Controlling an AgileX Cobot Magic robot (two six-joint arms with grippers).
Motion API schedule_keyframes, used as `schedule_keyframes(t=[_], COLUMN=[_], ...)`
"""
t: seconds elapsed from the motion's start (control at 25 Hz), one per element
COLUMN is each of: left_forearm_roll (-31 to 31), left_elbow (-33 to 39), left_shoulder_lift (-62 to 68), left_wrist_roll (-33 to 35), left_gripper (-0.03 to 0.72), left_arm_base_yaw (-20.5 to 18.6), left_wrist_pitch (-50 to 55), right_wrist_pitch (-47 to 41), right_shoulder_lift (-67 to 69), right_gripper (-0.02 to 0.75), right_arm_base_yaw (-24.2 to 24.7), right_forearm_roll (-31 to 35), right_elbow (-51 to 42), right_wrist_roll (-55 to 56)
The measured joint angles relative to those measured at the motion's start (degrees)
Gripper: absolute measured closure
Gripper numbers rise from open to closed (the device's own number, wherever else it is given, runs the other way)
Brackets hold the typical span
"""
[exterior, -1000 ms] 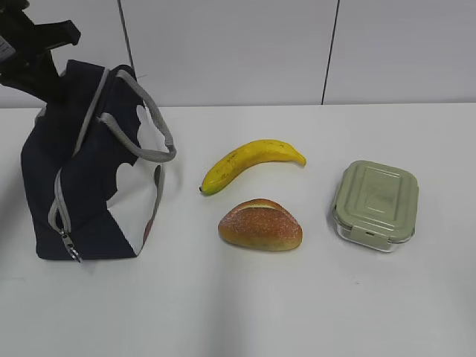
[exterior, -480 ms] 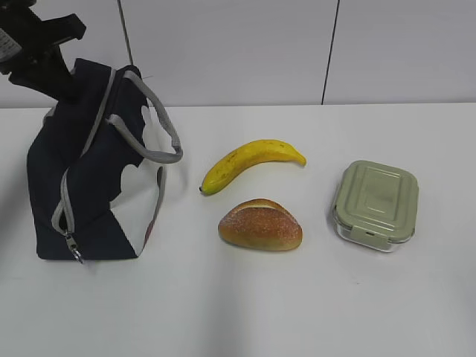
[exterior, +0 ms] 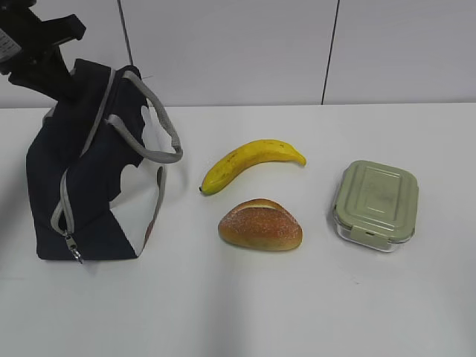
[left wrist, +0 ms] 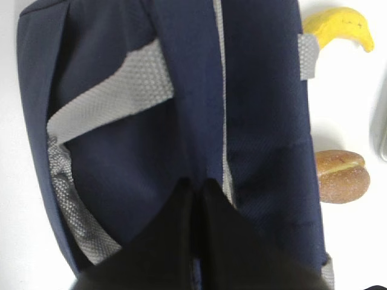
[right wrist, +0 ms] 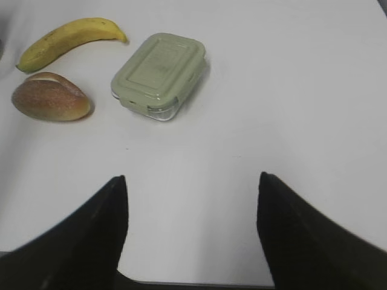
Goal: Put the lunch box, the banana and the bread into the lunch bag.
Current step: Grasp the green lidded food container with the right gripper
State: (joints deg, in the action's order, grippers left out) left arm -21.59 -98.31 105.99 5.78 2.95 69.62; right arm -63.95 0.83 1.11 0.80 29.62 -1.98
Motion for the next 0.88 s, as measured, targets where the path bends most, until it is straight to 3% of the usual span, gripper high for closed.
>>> schedule_keyframes(t=[0.44, 0.64, 0.88], left_forearm_roll=[0.05, 0.05, 0.05], left_elbow=[0.00, 0.00, 0.00], left_shoulder_lift=[0.00, 0.00, 0.00], left_wrist_roll=[0.26, 0.53, 0.58], left_gripper=[0.687, 0.687, 0.687], left_arm_base_yaw=[0.00, 0.00, 0.00], left_wrist_pitch=[0.00, 0.00, 0.00], right_wrist_pitch=[12.22, 13.85, 14.07], right_shoulder_lift=[26.08, 39.98, 54.53], right_gripper=[0.246, 0.246, 0.246], right_arm_base_yaw=[0.00, 0.00, 0.04], right_forearm_roll=[8.00, 12.59, 13.57], right_elbow=[1.49, 3.44, 11.18], right_wrist_roll=[0.00, 0.00, 0.63])
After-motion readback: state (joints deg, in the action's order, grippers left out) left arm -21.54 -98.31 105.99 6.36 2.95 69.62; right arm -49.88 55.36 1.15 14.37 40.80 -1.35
